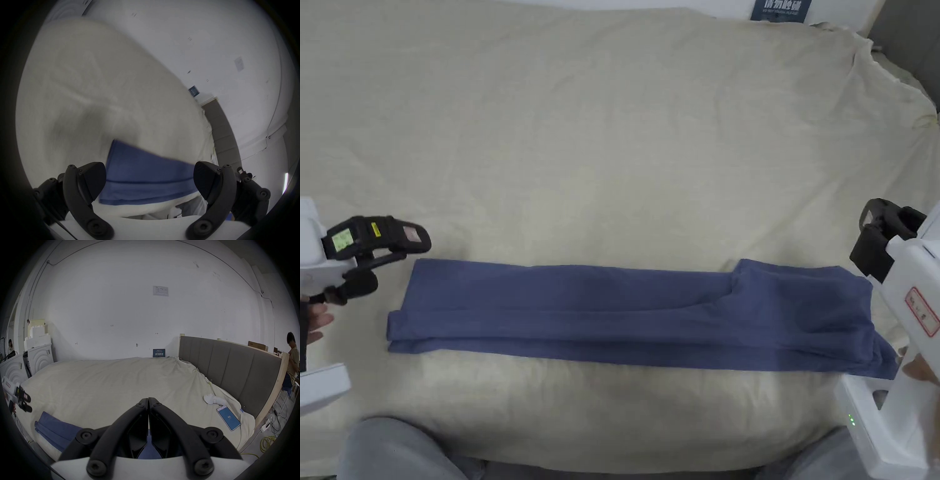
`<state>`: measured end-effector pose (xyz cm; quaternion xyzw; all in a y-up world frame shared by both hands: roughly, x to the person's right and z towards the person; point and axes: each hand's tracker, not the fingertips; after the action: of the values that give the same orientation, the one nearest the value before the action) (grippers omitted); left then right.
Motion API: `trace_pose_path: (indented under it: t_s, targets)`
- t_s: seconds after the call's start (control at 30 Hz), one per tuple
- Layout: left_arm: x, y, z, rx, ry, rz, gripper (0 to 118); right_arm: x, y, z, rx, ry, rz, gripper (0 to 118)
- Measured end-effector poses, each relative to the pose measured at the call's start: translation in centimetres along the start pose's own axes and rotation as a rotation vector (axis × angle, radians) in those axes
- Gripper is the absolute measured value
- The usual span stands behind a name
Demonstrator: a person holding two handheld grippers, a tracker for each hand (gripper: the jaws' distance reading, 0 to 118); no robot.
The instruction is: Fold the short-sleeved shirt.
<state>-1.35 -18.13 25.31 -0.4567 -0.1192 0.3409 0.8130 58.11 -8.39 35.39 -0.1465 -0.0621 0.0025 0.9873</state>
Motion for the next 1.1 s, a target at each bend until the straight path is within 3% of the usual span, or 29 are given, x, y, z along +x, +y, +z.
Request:
trace_pose_path:
  t_s: [0.13, 0.5, 0.57, 0.67, 0.83, 0.93, 1.1]
  targets:
    - [-2.2, -0.8, -2.6, -0.081, 0.132, 0.019, 111, -0.1, -0.1, -0.2, -0.022, -0.013, 0.004, 0]
    - [-2.0, -3.1, -4.2, -0.064, -0.055, 0.043, 106, -0.7, -0.7, -0.9, -0.070, -0.001, 0.017, 0]
    - [-2.0, -3.1, -4.2, -0.063, -0.043, 0.046, 89, -0.8, -0.8, -0.8, -0.074, 0.006, 0.019, 0]
    - [-2.3, -2.9, -4.1, -0.065, 0.035, 0.057, 22, -1.0, -1.0, -0.9, -0.081, 0.013, 0.016, 0]
    - [-1.5, -3.0, -4.8, -0.079, 0.088, 0.035, 7, -1.0, -1.3, -1.0, -0.094, 0.013, 0.018, 0]
    - [0.1, -2.7, -4.4, -0.094, 0.139, 0.020, 6, -0.8, -1.5, -1.1, -0.102, 0.013, 0.015, 0]
    - [5.3, -2.2, -1.6, -0.034, 0.189, -0.118, 4, -0.2, -1.3, -0.9, -0.094, 0.019, 0.003, 0]
